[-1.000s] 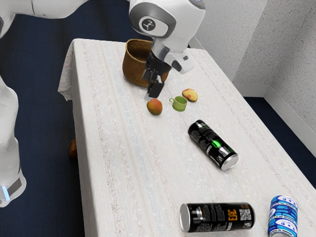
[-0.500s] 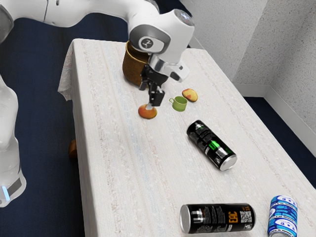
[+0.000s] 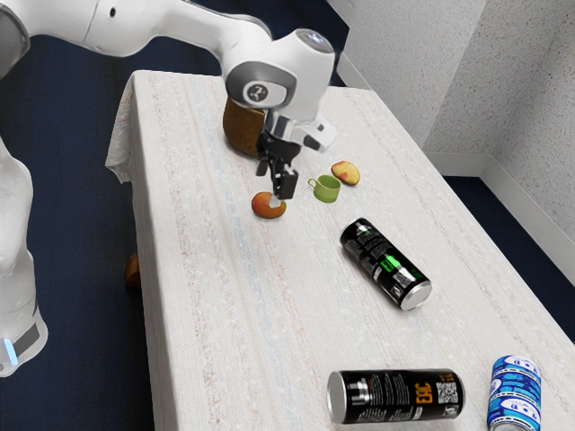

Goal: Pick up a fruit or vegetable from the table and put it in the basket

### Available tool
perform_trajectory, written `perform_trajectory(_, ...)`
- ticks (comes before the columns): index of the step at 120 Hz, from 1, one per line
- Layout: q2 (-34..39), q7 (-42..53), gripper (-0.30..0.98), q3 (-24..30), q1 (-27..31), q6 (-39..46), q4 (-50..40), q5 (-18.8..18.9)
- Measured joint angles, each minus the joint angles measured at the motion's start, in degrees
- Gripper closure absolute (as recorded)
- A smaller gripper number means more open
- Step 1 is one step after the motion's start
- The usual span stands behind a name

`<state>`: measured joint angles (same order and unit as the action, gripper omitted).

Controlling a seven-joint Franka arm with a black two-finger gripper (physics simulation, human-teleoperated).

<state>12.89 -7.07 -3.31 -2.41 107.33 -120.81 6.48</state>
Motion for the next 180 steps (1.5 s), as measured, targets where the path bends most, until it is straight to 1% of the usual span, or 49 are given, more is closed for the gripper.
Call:
perform_trajectory(31,-0.13,3.46,0.00,-2.23,0.07,3.62,-2.82,-1.10)
perform_trajectory(46,-0.27,5.05,0.00,-2.37,0.51,4.55,-2.82,-1.51)
perform_trajectory(58,-1.87,6.42,0.00,-2.40,2.17,5.27,-2.25,-1.82)
perform_trajectory(88,-4.34,9.50,0.00,-2.38,3.63,7.01,-1.88,-2.70)
perform_trajectory(149,-5.19,15.04,0.00,-2.38,3.75,8.86,-2.33,-3.56)
perform_trajectory(180,-5.64,18.07,0.00,-2.40,4.06,9.11,-2.53,-4.61)
